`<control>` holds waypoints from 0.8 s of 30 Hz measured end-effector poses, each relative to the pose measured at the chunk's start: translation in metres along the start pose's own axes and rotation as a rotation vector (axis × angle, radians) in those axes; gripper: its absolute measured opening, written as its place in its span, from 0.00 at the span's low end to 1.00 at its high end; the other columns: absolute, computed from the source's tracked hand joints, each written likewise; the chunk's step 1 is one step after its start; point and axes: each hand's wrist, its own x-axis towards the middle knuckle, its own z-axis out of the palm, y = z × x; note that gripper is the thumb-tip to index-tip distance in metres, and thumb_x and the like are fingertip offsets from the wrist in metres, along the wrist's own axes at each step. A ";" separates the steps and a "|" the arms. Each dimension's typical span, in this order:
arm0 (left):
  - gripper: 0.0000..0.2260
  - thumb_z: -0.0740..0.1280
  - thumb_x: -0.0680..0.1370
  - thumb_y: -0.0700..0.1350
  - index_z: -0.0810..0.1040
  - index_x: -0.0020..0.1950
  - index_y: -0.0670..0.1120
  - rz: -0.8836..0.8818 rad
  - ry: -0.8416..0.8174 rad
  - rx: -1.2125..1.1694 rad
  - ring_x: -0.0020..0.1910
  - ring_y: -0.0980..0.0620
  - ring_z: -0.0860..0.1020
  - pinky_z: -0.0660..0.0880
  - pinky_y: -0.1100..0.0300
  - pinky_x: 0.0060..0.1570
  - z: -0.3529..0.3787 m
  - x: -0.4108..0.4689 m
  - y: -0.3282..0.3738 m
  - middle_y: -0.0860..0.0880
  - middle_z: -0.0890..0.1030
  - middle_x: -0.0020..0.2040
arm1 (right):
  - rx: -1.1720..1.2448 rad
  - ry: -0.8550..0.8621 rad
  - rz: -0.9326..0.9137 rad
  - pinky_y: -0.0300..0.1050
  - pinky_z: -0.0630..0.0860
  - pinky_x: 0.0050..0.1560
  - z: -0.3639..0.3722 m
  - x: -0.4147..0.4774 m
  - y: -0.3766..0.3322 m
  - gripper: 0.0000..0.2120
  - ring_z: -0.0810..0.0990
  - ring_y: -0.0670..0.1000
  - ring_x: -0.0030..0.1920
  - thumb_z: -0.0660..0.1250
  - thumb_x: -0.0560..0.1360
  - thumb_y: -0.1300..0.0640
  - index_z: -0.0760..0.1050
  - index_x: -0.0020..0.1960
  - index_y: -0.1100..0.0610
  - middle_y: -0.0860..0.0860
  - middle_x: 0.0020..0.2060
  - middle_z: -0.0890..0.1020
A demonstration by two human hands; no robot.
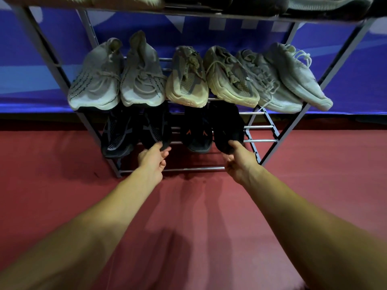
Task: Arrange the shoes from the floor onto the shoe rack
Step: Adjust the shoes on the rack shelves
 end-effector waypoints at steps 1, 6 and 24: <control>0.14 0.65 0.81 0.43 0.76 0.64 0.40 -0.003 -0.011 0.002 0.30 0.60 0.73 0.62 0.67 0.27 0.000 0.000 -0.002 0.45 0.85 0.49 | 0.006 0.012 -0.012 0.34 0.65 0.23 0.000 -0.001 -0.001 0.11 0.71 0.43 0.20 0.68 0.78 0.57 0.73 0.58 0.60 0.49 0.21 0.73; 0.13 0.66 0.80 0.44 0.76 0.63 0.41 0.008 -0.058 0.003 0.33 0.59 0.75 0.64 0.66 0.29 0.006 -0.002 -0.004 0.45 0.85 0.48 | 0.026 -0.019 -0.030 0.35 0.65 0.24 0.005 -0.004 -0.010 0.09 0.72 0.46 0.28 0.68 0.77 0.58 0.74 0.55 0.60 0.56 0.34 0.78; 0.18 0.69 0.76 0.57 0.78 0.58 0.45 0.025 -0.398 -0.088 0.43 0.51 0.85 0.66 0.65 0.25 -0.013 -0.020 0.042 0.45 0.85 0.49 | -0.139 -0.266 -0.034 0.42 0.59 0.32 -0.048 -0.012 -0.036 0.18 0.62 0.48 0.28 0.61 0.71 0.54 0.50 0.38 0.48 0.49 0.31 0.53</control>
